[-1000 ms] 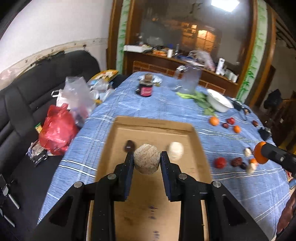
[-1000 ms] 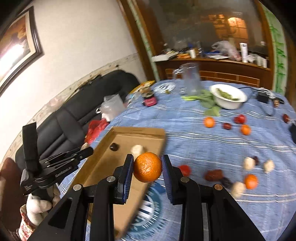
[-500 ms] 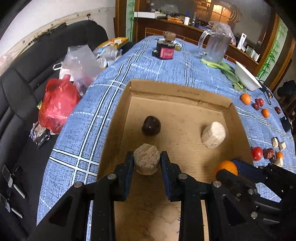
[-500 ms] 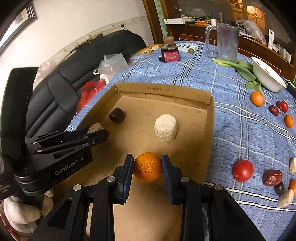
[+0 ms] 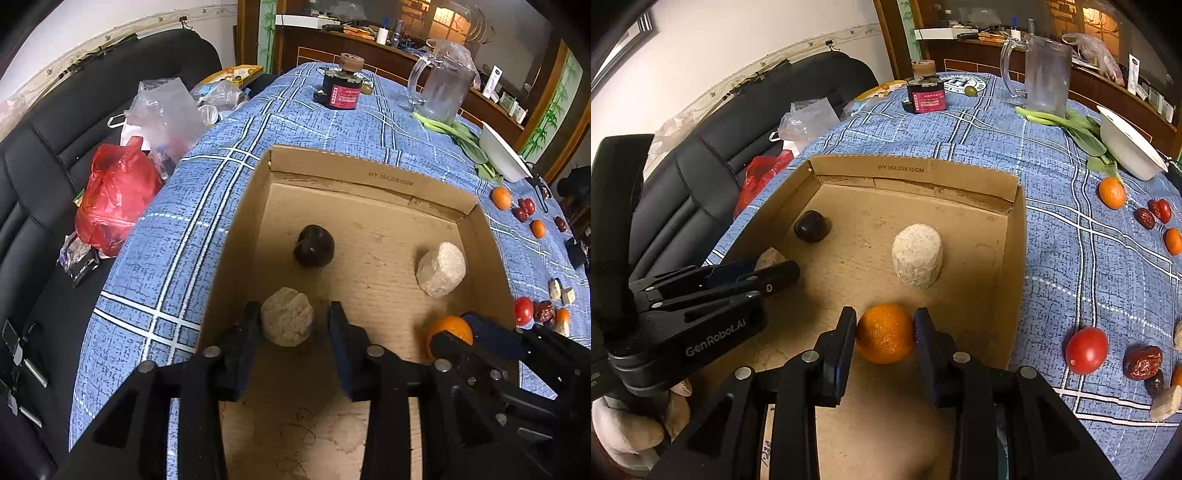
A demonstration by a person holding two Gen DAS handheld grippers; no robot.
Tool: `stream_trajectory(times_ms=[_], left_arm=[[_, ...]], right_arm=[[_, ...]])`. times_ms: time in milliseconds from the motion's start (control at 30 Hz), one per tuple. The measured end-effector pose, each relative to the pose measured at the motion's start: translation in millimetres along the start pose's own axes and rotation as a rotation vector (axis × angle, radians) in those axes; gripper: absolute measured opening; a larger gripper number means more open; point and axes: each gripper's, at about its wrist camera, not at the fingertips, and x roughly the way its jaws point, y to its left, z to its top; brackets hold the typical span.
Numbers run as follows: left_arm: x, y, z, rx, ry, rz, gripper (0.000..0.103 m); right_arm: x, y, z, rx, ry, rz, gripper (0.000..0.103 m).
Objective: Organize fruits
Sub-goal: 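Carry the cake and orange into the cardboard box and open both grippers, then withdraw both grippers from the box back over the table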
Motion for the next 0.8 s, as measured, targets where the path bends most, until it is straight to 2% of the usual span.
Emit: stream_trajectory(times_ms=[133,233,433,567,800], left_arm=[[-11.9,8.8,0.2,-0.042,-0.016,-0.041,0.041],[-29.9,13.1,-1.6,-0.062,-0.06,-0.051,0.043],[-72.0,13.9,-15.1,-0.089,-0.162,-0.061,0.065],[-95.2,0.0,-32.1,-0.072,-0.216,-0.018,0.078],[-126.2,-30.3,-74.0,-0.047,-0.299,0.006,0.079]], right_arm=[[-7.5,1.0,0.4,-0.001,-0.026,-0.008,0.037],[-19.7,0.5,1.0,0.001,-0.057,0.0,0.037],[-49.7,-3.5,-6.3,0.012,-0.117,0.001,0.041],[-73.1,-10.8,-21.6,0.041,-0.156,0.002,0.047],[-118.0,-31.8,-66.7,0.108,-0.246,-0.035,0.051]])
